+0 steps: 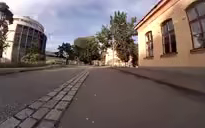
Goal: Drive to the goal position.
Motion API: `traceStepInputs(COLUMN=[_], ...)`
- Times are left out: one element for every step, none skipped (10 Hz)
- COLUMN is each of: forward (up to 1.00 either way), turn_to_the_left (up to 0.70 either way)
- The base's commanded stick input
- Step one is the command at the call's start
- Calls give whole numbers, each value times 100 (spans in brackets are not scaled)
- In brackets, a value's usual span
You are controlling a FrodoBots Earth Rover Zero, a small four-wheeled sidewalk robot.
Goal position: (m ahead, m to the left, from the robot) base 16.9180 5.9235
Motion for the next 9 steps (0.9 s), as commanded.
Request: traceStepInputs(forward=[45,45,45,45,45,45,45,45,45], turn_to_the_left=[0,0,0,0,0,0,0,0,0])
